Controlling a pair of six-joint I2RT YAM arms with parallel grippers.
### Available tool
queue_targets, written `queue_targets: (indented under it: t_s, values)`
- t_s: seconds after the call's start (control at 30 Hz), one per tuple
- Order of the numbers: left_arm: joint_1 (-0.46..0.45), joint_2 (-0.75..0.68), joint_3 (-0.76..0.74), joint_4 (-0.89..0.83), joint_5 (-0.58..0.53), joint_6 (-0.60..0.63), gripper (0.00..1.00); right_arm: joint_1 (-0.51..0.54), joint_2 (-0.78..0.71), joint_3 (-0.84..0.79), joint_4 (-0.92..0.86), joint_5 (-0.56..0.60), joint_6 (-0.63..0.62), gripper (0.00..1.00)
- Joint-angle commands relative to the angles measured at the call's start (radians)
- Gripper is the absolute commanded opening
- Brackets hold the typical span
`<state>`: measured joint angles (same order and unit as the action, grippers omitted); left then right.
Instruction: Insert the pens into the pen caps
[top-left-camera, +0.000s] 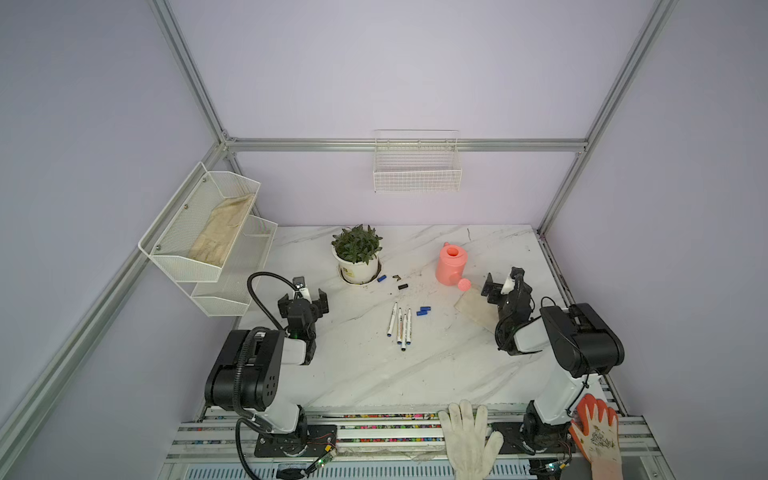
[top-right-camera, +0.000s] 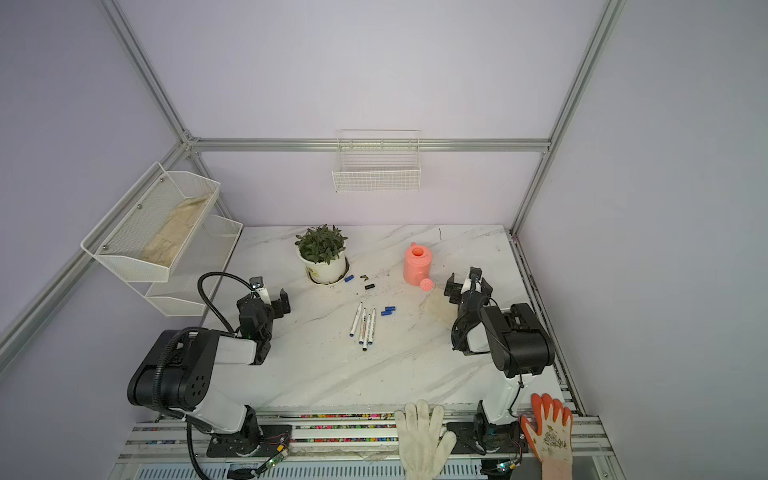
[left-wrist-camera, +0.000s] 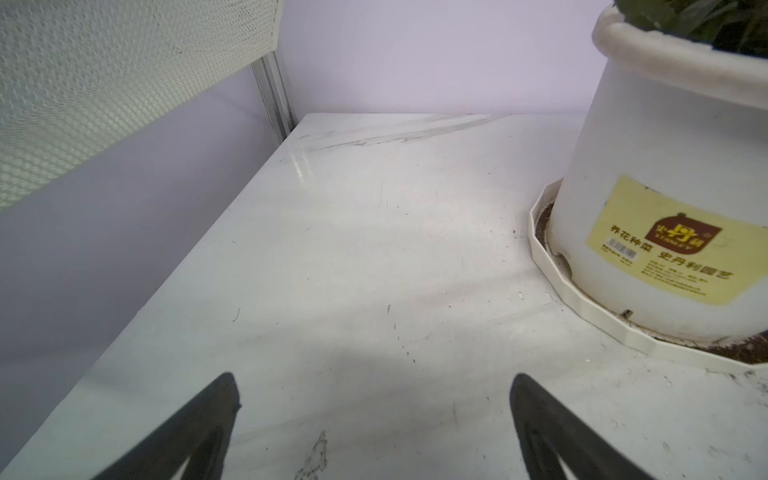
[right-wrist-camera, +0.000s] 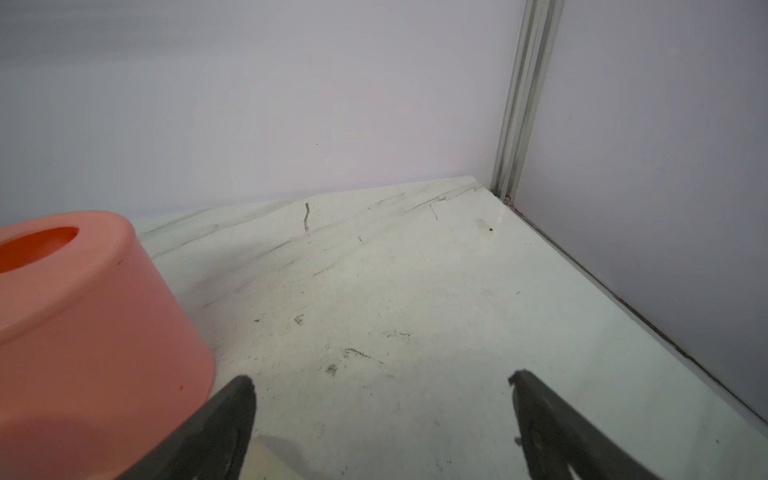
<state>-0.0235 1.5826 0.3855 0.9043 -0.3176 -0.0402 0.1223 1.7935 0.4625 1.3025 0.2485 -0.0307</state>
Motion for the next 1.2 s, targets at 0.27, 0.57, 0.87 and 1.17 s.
queue_targets:
  t_s: [0.27, 0.57, 0.87, 1.17]
  values:
    - [0.007, -0.01, -0.01, 0.053, 0.005, 0.005, 1.0, -0.007, -0.011, 0.004, 0.039, 0.0, -0.012, 0.97]
    - [0.007, -0.01, -0.01, 0.053, 0.005, 0.005, 1.0, -0.006, -0.011, 0.004, 0.039, 0.0, -0.013, 0.97]
    - [0.007, -0.009, -0.008, 0.053, 0.005, 0.005, 1.0, -0.006, -0.016, 0.002, 0.03, 0.0, -0.007, 0.97]
    - [0.007, -0.011, -0.008, 0.053, 0.006, 0.006, 1.0, -0.009, -0.009, 0.007, 0.026, -0.009, 0.003, 0.97]
